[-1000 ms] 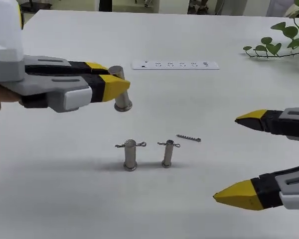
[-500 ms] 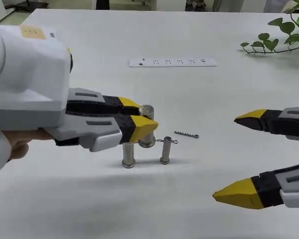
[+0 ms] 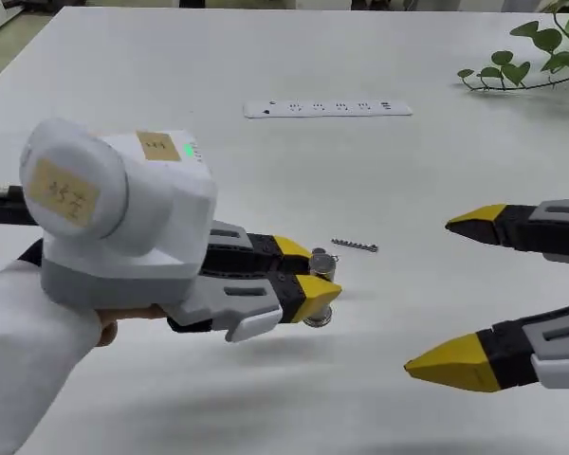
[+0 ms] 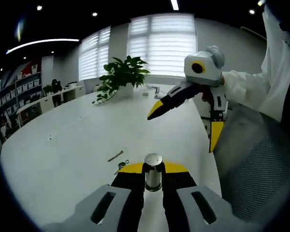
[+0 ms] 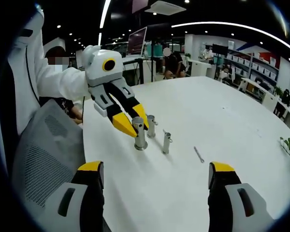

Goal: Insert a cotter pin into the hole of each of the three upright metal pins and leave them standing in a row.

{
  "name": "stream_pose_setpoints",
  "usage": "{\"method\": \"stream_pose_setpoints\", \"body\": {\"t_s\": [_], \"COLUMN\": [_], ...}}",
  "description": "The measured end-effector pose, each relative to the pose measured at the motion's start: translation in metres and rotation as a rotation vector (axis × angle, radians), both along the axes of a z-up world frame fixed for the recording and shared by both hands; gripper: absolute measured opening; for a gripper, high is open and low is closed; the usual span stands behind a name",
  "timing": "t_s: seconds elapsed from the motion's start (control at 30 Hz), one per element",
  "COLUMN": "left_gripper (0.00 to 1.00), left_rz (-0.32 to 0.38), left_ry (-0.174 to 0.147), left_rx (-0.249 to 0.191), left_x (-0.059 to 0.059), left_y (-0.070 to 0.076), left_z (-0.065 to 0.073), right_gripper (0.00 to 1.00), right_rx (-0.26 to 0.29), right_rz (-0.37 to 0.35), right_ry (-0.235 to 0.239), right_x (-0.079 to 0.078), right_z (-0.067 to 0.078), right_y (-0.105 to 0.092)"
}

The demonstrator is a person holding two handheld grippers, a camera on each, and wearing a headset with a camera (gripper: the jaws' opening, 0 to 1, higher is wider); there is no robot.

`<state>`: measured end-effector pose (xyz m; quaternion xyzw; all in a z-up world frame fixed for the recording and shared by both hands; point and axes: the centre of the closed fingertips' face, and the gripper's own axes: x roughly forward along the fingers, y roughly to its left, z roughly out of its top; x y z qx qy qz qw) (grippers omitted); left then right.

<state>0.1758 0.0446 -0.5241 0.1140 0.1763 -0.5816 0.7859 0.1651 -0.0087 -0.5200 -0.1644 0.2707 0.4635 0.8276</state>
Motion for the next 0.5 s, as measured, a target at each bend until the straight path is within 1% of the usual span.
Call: {"method": "stream_pose_setpoints", "body": {"t_s": [0.03, 0.1, 0.13, 0.23, 0.37, 0.4, 0.43, 0.5], "left_gripper": [0.09, 0.09, 0.09, 0.09, 0.09, 0.09, 0.09, 0.09], "left_rz": [-0.009, -0.014, -0.011, -0.008, -0.018, -0.019, -0.028, -0.030], "left_ry": [-0.006, 0.000, 0.012, 0.019, 0.021, 0.022, 0.015, 0.016], "left_rx": [0.014, 0.033, 0.042, 0.052, 0.059, 0.062, 0.071, 0.074], "left_x": [0.000, 0.001, 0.002, 0.004, 0.003, 0.002, 0.001, 0.001], "left_y": [0.000, 0.001, 0.002, 0.003, 0.002, 0.002, 0.002, 0.002], "left_z": [-0.004, -0.010, -0.014, -0.022, -0.029, -0.031, -0.033, -0.034], "right_gripper": [0.88, 0.88, 0.87, 0.87, 0.87, 0.87, 0.86, 0.85], "right_rx": [-0.002, -0.006, -0.007, 0.005, 0.003, 0.000, -0.005, -0.020], "right_rz": [0.000, 0.000, 0.000, 0.000, -0.001, 0.000, 0.002, 0.004], "right_ry": [0.002, 0.006, 0.007, 0.010, 0.010, 0.015, 0.017, 0.022], "right_x": [0.000, 0.000, 0.000, -0.001, -0.001, -0.002, -0.002, -0.003], "right_z": [-0.001, -0.002, -0.003, -0.001, -0.001, -0.002, -0.003, -0.006], "right_y": [0.000, 0.000, 0.000, 0.003, 0.003, 0.003, 0.003, 0.001]}}
